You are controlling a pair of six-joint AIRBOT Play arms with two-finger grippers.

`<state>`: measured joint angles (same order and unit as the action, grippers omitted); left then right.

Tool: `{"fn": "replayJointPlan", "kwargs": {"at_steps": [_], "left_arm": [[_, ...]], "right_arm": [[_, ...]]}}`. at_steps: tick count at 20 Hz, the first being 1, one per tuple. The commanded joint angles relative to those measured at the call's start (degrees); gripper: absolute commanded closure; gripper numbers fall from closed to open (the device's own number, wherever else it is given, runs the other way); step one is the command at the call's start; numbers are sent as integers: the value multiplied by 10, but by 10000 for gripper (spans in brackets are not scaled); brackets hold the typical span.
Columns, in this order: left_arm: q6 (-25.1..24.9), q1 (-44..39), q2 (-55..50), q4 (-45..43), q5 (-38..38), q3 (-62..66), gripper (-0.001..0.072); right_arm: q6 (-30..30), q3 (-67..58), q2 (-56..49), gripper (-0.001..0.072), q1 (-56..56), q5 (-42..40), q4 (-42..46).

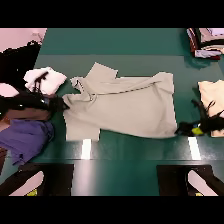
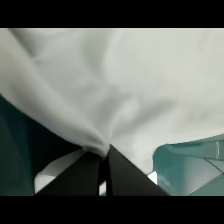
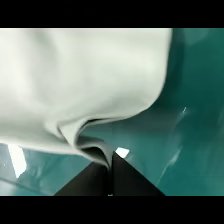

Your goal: Fold the shirts.

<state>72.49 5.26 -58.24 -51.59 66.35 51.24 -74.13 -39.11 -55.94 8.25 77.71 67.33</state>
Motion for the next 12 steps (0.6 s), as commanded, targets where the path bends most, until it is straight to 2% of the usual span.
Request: {"fn": "replayJointPlan", "kwargs": {"at_steps": [1, 6, 9, 12], "left_arm": [[28, 0, 80, -5, 22, 110, 682], [73, 0, 103, 2, 69, 431, 682], [84, 0, 103, 2, 64, 613, 681], [103, 0, 103, 2, 38, 740, 682]], "right_arm": [[-10, -158, 52, 695, -21, 0, -3], [-11, -488, 81, 695, -21, -22, -2], [-11, -663, 76, 695, -19, -26, 3], [-12, -794, 67, 695, 7, -17, 3]]}}
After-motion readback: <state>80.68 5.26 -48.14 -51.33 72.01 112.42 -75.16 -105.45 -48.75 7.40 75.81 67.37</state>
